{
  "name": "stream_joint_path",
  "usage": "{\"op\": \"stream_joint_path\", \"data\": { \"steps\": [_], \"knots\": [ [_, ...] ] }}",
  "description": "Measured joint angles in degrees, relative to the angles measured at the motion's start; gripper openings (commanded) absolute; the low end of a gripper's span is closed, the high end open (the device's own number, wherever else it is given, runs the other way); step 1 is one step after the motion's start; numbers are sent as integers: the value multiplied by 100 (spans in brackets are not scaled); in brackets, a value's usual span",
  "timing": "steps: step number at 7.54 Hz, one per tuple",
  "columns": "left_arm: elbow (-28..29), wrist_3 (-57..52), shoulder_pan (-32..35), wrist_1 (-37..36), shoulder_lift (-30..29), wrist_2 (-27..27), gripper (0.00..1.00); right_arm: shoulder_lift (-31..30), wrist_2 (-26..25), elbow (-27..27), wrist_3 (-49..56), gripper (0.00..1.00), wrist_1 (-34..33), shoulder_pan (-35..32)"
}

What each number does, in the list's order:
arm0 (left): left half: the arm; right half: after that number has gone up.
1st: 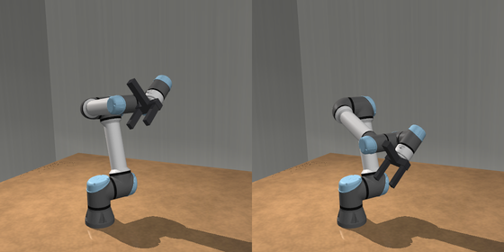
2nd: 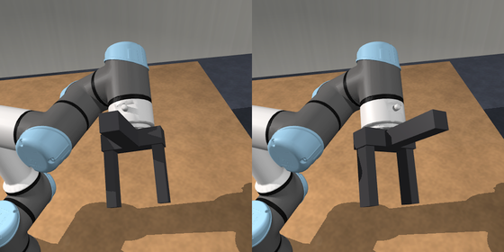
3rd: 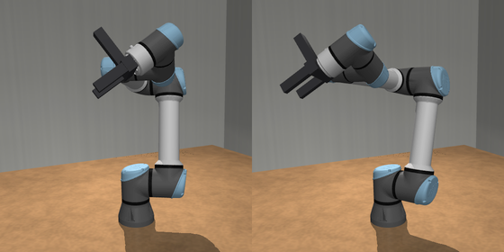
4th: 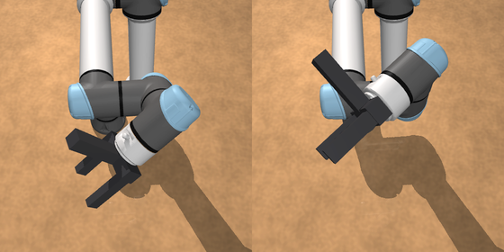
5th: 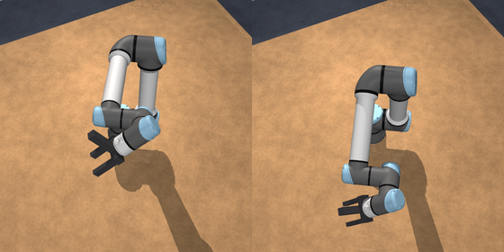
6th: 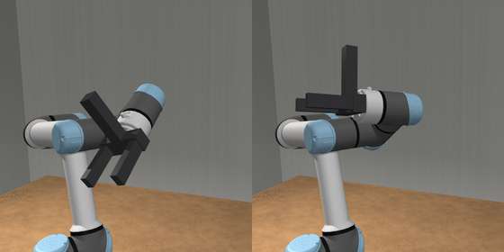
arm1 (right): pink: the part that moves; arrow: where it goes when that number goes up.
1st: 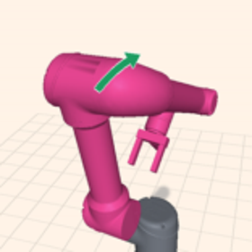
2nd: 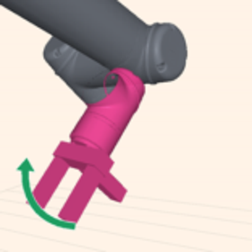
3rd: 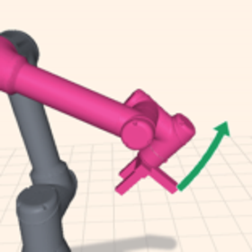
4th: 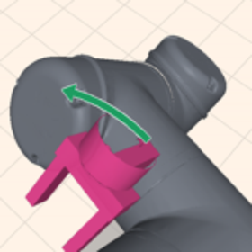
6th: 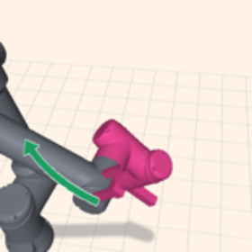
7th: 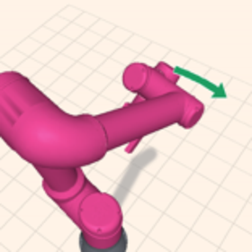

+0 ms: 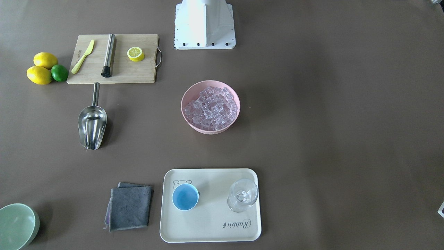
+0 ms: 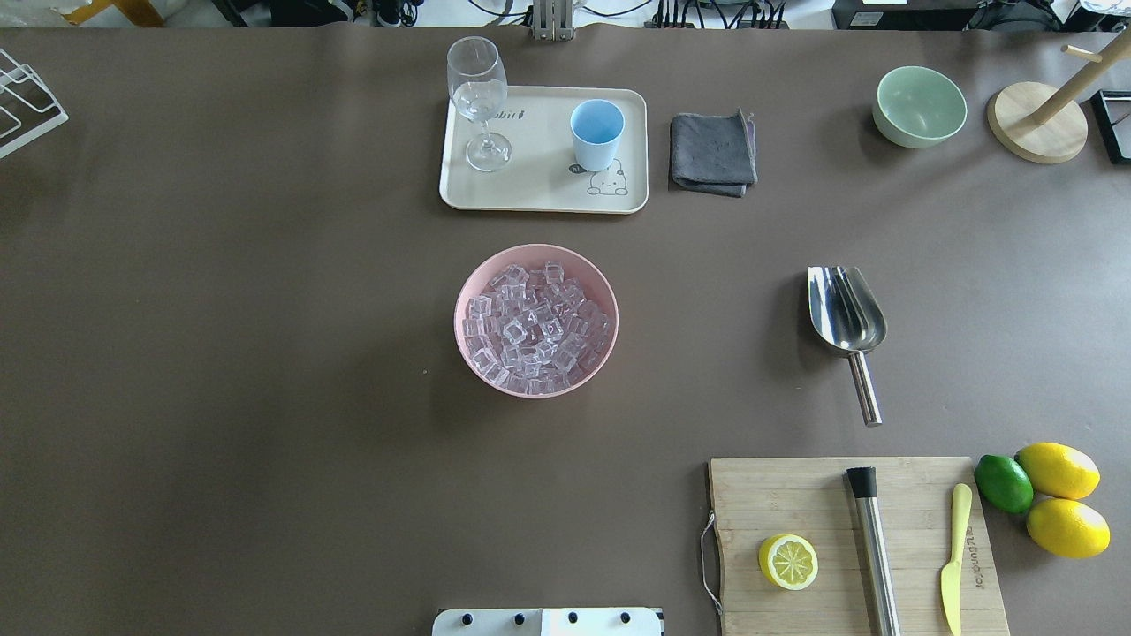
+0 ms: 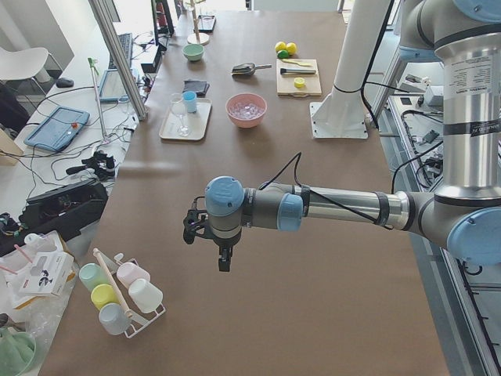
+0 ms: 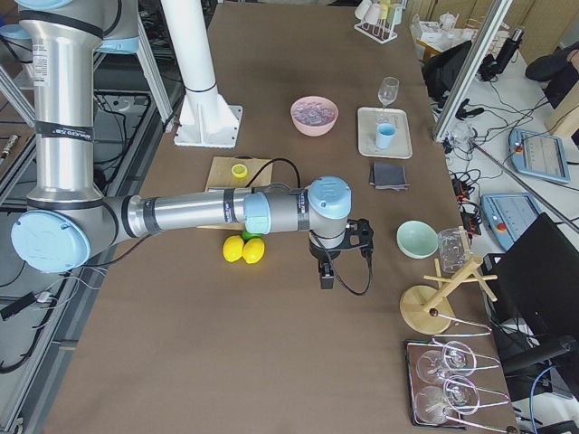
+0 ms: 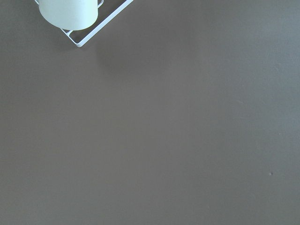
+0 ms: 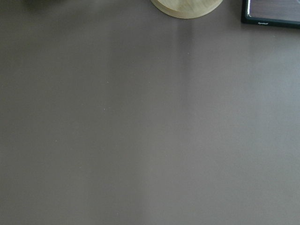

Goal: Put ice in cup with scoop

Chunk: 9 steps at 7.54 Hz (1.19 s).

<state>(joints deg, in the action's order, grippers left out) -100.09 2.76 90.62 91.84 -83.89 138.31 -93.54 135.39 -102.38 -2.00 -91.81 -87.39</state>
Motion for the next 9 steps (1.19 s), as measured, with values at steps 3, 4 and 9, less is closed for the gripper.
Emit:
{"op": "stream_joint_path", "data": {
  "steps": [3,4,9],
  "knots": [
    [-15,0,-4,0,4,-6,98,2,5,-758,-1401,99,5,937],
    [-15,0,-6,0,4,-10,98,21,-34,-976,-1794,99,6,1271],
    [5,2,-16,3,-10,-47,98,485,-433,-1282,-3862,99,60,2981]
  ]
}}
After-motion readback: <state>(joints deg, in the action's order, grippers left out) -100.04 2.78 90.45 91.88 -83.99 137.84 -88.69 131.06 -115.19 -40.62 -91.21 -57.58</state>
